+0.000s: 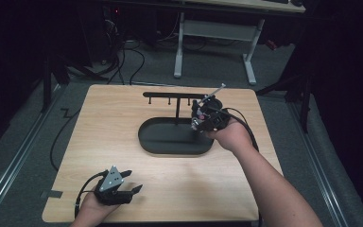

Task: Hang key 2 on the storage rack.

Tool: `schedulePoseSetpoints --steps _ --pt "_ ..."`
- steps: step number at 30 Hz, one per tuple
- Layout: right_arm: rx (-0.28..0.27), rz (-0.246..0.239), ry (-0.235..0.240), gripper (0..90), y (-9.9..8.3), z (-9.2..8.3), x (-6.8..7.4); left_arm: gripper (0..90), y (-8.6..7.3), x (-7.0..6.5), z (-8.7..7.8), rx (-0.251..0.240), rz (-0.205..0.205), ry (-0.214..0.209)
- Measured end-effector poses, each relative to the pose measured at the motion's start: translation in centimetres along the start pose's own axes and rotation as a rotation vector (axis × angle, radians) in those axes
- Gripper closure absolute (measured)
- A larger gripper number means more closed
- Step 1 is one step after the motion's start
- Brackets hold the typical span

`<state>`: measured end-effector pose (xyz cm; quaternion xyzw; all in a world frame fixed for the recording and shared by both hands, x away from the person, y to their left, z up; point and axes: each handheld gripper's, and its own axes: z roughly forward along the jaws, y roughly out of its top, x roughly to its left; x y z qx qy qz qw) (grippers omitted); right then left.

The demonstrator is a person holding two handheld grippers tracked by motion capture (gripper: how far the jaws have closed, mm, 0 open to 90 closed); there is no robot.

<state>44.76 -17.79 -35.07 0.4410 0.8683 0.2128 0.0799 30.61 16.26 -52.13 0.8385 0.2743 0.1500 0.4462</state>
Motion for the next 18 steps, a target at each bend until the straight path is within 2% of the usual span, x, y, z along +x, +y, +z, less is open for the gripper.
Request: schedulePoseSetpoints --steps 10,18 --pt "-0.012 0.014 -0.023 85.2 3.3 -0.4 -0.6 33.9 0.0 -0.1 0.0 0.000 0.012 0.001" --pt "-0.026 0.042 -0.068 85.2 5.1 -0.7 -1.1 33.9 0.1 -0.1 -0.1 0.000 0.017 -0.002"
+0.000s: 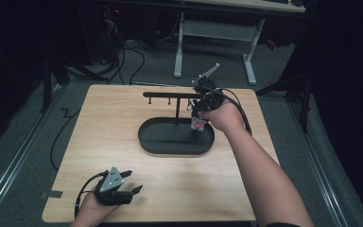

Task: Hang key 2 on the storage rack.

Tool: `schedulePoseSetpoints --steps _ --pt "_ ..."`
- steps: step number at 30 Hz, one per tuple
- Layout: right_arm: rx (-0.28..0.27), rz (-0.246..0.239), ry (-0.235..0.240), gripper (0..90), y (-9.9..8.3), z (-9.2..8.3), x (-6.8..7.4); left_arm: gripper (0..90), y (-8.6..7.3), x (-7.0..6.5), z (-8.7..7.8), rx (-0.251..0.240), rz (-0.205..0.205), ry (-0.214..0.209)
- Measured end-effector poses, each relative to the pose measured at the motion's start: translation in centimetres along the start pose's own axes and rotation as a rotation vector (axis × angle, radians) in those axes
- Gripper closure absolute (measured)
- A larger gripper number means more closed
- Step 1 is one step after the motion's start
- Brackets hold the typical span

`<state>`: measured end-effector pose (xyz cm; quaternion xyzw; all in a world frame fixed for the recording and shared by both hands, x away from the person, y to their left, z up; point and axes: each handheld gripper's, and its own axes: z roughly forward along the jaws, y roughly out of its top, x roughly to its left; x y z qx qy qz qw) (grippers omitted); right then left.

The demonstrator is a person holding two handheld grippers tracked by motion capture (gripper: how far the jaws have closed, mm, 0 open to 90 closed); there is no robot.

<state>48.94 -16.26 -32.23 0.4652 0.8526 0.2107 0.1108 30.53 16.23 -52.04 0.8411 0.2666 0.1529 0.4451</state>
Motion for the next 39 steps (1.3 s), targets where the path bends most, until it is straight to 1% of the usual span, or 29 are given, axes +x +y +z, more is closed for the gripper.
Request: schedulePoseSetpoints --steps 1,3,5,6,9,12,13,16,18,21,23,27,31,34,35,39 --pt "-0.001 -0.006 0.003 85.2 0.2 0.0 0.0 33.9 0.0 0.0 0.0 0.000 0.000 0.000" --pt "-0.008 -0.008 -0.007 85.2 0.6 -0.1 0.2 33.9 0.0 0.0 0.0 0.000 0.001 0.000" --pt "-0.013 0.003 -0.012 85.2 1.0 -0.1 0.2 33.9 0.0 0.0 0.0 -0.002 0.001 0.000" --pt "-0.019 0.002 -0.022 85.2 1.1 -0.1 0.2 33.9 0.0 0.0 0.0 -0.004 0.001 0.000" --pt "-0.018 0.018 -0.031 85.2 1.3 0.2 -0.1 33.9 0.0 0.0 -0.1 -0.002 0.000 -0.002" --pt "-0.019 0.031 -0.031 85.1 0.9 0.8 -0.6 33.9 0.0 0.1 -0.1 -0.001 0.000 -0.001" --pt "-0.013 0.045 -0.028 85.1 0.6 0.9 -0.7 33.9 -0.1 0.1 -0.1 0.000 0.000 -0.001" --pt "0.002 0.042 -0.025 85.0 0.0 1.5 -1.0 33.9 -0.1 0.0 0.0 0.001 0.000 0.000" --pt "0.005 0.064 -0.019 84.8 -0.5 1.8 -1.2 33.9 -0.1 0.0 0.1 0.004 0.001 -0.004" --pt "-0.007 0.088 0.000 83.0 -1.2 2.4 -1.4 33.9 -0.1 -0.1 0.1 0.010 0.005 -0.005" --pt "-0.016 0.094 0.003 82.0 -1.5 2.8 -1.4 33.9 -0.1 -0.1 0.2 0.011 0.005 -0.003" --pt "-0.015 0.110 0.004 80.1 -1.8 3.6 -1.5 33.9 -0.1 -0.1 0.2 0.013 0.005 -0.005" --pt "-0.017 0.121 0.015 79.1 -2.0 4.0 -1.6 34.0 -0.1 -0.1 0.2 0.013 0.002 -0.006" --pt "-0.018 0.126 0.013 77.1 -2.2 4.1 -1.7 34.0 -0.2 -0.1 0.2 0.013 0.002 -0.006" --pt "-0.020 0.136 0.017 73.5 -2.4 4.0 -1.7 34.0 -0.1 -0.1 0.2 0.013 0.003 -0.007" --pt "-0.031 0.128 0.027 69.6 -3.0 3.9 -1.5 34.0 -0.1 -0.1 0.3 0.011 0.004 -0.004"
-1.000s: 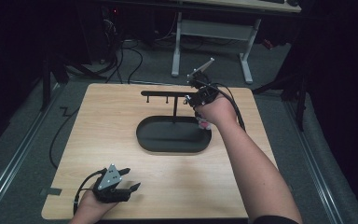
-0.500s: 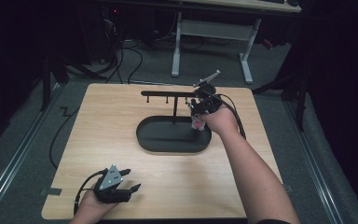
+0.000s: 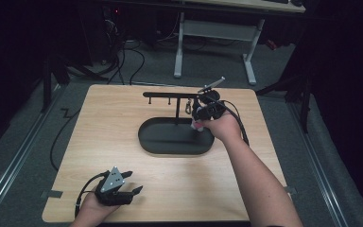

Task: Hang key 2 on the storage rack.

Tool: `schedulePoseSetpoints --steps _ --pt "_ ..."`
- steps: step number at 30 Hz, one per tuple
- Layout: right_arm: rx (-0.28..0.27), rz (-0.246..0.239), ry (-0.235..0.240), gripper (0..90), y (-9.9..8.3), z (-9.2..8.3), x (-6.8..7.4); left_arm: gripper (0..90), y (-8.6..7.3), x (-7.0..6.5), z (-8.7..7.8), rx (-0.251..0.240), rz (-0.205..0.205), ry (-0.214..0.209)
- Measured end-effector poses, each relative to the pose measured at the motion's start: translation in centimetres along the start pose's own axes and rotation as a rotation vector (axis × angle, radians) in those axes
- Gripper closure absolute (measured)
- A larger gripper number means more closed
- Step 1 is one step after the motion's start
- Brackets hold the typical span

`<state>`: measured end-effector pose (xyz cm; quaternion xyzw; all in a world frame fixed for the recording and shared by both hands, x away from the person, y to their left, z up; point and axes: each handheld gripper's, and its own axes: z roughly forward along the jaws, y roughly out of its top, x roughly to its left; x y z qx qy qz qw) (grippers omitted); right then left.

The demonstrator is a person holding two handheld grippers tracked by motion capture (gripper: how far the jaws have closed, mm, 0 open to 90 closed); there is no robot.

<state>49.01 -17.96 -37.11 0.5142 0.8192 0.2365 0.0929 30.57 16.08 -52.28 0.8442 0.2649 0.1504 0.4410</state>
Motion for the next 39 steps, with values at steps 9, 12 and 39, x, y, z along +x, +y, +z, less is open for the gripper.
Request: schedulePoseSetpoints --steps 9,12,39 --pt "-0.003 -0.023 0.013 59.4 -3.5 0.6 0.6 33.8 0.0 0.0 0.1 -0.002 -0.003 0.006" --pt "-0.024 -0.042 0.024 56.0 -4.9 0.9 0.6 33.9 0.1 0.0 0.1 0.001 -0.006 0.007" --pt "-0.265 -0.040 0.070 33.7 -19.3 3.0 -0.4 34.0 0.2 -0.3 0.7 0.022 0.005 0.012"
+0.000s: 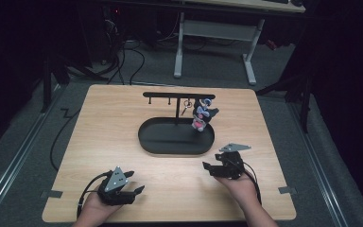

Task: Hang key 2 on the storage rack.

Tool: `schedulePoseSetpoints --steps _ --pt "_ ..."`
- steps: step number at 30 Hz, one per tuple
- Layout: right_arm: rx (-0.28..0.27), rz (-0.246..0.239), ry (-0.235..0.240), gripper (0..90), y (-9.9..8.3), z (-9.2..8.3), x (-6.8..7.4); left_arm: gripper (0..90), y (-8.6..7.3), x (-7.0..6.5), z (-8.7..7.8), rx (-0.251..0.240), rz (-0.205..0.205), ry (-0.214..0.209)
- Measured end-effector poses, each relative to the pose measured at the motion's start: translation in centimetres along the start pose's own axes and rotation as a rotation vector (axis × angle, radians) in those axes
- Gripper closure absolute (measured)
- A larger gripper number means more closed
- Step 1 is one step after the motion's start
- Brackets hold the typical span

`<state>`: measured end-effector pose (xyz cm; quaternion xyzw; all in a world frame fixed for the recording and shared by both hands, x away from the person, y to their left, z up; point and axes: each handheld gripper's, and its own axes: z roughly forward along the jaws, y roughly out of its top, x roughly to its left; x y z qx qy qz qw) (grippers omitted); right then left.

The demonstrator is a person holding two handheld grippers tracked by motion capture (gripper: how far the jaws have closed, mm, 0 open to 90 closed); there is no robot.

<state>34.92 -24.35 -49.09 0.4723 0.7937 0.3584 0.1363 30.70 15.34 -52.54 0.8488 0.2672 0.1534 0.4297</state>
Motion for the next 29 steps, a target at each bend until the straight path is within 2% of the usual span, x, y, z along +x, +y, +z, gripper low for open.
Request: schedulePoseSetpoints --steps 3,7,8,9,11,14,15,21,25,29 --pt "-0.047 -0.002 -0.023 31.3 -2.5 -0.6 -0.1 34.0 0.0 -0.1 0.1 -0.001 -0.003 -0.003" --pt "-0.092 0.008 -0.021 26.9 -4.6 -1.3 -0.3 34.0 -0.2 -0.2 0.1 0.004 -0.015 -0.007" --pt "-0.092 0.008 -0.021 26.9 -4.6 -1.3 -0.3 34.0 -0.2 -0.2 0.1 0.004 -0.015 -0.007" --pt "-0.110 0.005 -0.036 23.6 -5.8 -1.5 -0.2 34.0 -0.3 -0.1 0.1 0.007 -0.019 -0.007" --pt "-0.115 -0.001 -0.040 19.6 -6.3 -1.7 -0.2 34.0 -0.3 -0.1 0.1 0.007 -0.022 -0.004" --pt "-0.124 -0.020 -0.061 17.0 -6.7 -2.1 -0.1 34.0 -0.2 -0.1 0.1 -0.003 -0.028 0.000" --pt "-0.136 -0.043 -0.095 16.3 -7.0 -2.5 0.0 34.0 0.0 0.0 0.0 -0.011 -0.033 0.007" --pt "-0.144 -0.048 -0.069 15.5 -7.7 -2.8 0.1 34.0 0.3 -0.2 0.3 -0.010 -0.048 0.019" --pt "-0.151 -0.041 -0.069 15.0 -7.7 -2.9 0.1 33.9 0.4 -0.5 0.5 -0.019 -0.056 0.009" --pt "-0.151 -0.037 -0.088 15.0 -7.7 -3.0 0.1 33.6 0.6 -0.6 0.5 -0.019 -0.040 -0.007"
